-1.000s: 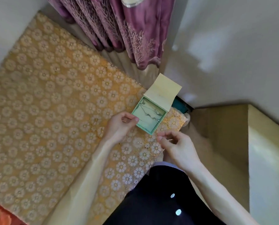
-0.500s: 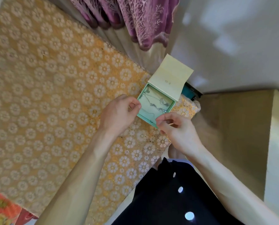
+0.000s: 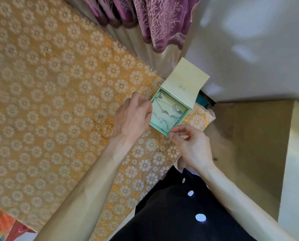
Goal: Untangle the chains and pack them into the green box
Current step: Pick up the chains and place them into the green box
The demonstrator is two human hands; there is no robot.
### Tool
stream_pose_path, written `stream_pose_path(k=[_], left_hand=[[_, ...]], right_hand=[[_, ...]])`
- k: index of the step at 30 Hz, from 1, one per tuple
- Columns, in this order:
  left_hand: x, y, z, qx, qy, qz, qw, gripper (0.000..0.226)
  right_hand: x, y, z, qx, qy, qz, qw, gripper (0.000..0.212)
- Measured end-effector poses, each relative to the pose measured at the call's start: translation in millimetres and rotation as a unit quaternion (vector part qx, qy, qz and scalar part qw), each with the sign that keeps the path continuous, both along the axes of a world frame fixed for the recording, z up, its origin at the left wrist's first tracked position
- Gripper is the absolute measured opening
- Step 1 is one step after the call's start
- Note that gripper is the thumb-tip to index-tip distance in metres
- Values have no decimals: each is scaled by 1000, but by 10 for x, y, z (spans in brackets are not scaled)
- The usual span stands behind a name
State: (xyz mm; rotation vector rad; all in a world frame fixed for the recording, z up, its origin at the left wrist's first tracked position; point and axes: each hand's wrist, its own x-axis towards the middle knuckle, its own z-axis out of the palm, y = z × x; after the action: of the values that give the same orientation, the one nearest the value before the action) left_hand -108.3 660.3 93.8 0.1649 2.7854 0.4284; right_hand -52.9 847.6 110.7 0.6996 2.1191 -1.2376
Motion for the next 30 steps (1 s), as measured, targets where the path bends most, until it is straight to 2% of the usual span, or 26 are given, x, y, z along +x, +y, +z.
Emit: stream_pose_path(k=[3,6,9,13,16,19,23,27,30], left_hand=[[-2,42,-24,2,-2,46,999,30],[-29,46,-119,18,-52,82,995,43],[-46,26,-193,31,-86,105,990,37],[-64,26,-180,28,-81,108,990,29],[-62,39,-153,14,-81,101,991,27],[-63,33,-132,17,-90,99,991,28],[-77,34,-108,16,-100,99,990,33],[-84,35,-95,15,-116,101,988,36],[-76,57,-105,15,-145,100,984,49]], right_hand=[[11,-16,5,2,0,-8,1000,5],[-1,-34,2,-4,-2,-16,1000,5],[-30,-58,4,-10,6,-24,1000,4],[-61,-137,-25,-18,11,-13,1000,2],[-78,-213,-65,9,24,27,999,5],[-63,-244,-90,77,55,100,990,11],[-15,-242,-117,183,144,217,948,15],[-31,-220,-110,211,158,260,929,19],[-50,-209,-112,230,158,267,922,19]])
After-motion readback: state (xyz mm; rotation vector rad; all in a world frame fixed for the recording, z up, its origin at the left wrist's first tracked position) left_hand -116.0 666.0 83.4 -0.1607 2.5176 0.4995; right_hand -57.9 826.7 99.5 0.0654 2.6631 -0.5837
